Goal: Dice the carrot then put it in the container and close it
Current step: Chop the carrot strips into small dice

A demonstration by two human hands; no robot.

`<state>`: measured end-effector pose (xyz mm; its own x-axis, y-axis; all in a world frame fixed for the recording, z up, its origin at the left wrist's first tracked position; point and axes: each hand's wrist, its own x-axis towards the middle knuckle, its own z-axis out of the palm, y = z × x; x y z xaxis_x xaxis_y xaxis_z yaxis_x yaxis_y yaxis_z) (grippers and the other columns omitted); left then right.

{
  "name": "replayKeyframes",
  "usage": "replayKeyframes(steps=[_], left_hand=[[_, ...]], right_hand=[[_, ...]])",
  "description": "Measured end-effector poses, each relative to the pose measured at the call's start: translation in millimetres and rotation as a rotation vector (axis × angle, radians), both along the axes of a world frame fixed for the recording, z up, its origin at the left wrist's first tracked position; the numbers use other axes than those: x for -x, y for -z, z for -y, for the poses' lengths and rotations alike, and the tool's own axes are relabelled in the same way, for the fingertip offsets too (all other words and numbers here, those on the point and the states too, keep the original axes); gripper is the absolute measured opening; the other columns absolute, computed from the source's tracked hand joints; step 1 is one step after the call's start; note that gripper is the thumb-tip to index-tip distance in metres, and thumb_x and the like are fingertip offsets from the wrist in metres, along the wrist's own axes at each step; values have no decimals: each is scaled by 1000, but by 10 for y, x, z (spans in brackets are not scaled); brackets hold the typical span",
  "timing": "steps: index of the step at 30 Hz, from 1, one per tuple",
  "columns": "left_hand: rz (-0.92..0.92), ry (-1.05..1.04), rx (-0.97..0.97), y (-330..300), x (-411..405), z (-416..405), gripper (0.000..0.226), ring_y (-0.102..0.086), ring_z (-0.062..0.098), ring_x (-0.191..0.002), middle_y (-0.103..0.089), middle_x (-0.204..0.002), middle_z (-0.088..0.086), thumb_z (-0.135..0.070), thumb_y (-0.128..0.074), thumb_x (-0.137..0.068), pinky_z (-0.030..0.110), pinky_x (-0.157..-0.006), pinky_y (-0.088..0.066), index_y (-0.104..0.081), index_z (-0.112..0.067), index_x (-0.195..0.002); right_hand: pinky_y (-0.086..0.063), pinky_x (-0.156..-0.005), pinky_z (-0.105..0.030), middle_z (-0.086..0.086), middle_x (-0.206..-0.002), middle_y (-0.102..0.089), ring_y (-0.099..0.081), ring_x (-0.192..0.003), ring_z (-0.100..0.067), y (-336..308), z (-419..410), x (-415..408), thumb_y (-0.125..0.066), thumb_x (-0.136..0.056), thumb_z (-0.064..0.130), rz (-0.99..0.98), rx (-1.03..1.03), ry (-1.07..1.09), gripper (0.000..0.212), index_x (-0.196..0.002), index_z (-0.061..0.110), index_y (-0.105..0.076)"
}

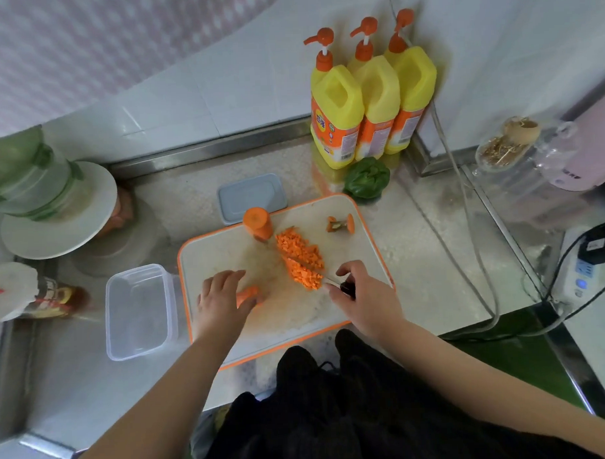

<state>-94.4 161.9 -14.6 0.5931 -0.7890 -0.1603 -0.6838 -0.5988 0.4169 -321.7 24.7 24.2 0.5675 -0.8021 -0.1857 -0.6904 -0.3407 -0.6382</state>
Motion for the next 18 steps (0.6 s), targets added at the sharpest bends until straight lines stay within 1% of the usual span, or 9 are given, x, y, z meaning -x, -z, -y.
replayKeyframes(steps=[2, 3, 5, 6, 8, 11, 15, 18], left_hand=[[-52, 0, -135, 99, -18, -183, 68, -37, 24, -131, -48, -138, -1, -46, -73, -82, 42, -105, -35, -49, -22, -140], [-69, 1, -172, 132, -7, -231, 70, -36, 23, -132, -46, -139, -2, -46, -72, -82, 41, -106, -35, -46, -22, -142], [-94, -26, -191, 175, 7, -257, 65, -35, 21, -132, -43, -141, -3, -41, -69, -86, 40, -105, -36, -43, -23, -143], [-100, -44, -190, 181, 6, -246, 61, -35, 21, -131, -43, -140, -4, -38, -68, -88, 39, -103, -37, -44, -24, -143], [-101, -64, -181, 197, -14, -219, 53, -36, 21, -129, -44, -137, -6, -33, -66, -90, 39, -100, -38, -47, -26, -138], [-112, -61, -154, 219, -54, -200, 41, -38, 20, -124, -49, -131, -9, -29, -64, -90, 35, -99, -37, -54, -29, -130], [-72, 69, -129, 262, -113, -195, 41, -40, 17, -123, -51, -129, -13, -29, -64, -90, 33, -99, -39, -56, -31, -130], [-45, 157, -119, 280, -155, -186, 40, -41, 17, -123, -52, -132, -12, -32, -63, -92, 34, -98, -41, -55, -30, -131]], right_hand=[[-42, -63, -29, 8, -78, -59, -60, -74, -16, -11, 8, -129, -53, -91, 53, -96, -60, -72, 38, -116, 24, -50], [-43, -65, -30, 6, -79, -60, -60, -77, -18, -3, 15, -196, -50, -92, 54, -148, -78, -102, 38, -115, 24, -52], [-46, -69, -34, 0, -85, -62, -61, -84, -24, 18, 25, -336, -45, -95, 54, -229, -114, -150, 37, -105, 19, -55], [-46, -70, -35, -2, -85, -62, -60, -84, -25, 30, 29, -407, -43, -96, 53, -252, -133, -166, 37, -98, 17, -55], [-44, -66, -34, -2, -81, -59, -59, -80, -25, 61, 32, -539, -42, -97, 49, -284, -161, -197, 35, -89, 17, -53], [-38, -59, -31, 2, -73, -53, -56, -74, -24, 101, 22, -689, -41, -97, 46, -333, -153, -266, 33, -83, 18, -52], [-39, -56, -31, 2, -68, -52, -54, -65, -20, 149, 6, -741, -41, -97, 45, -389, -169, -297, 35, -73, 21, -45], [-34, -52, -30, 3, -64, -47, -48, -59, -16, 173, -15, -697, -40, -98, 45, -428, -194, -322, 38, -68, 22, -41]])
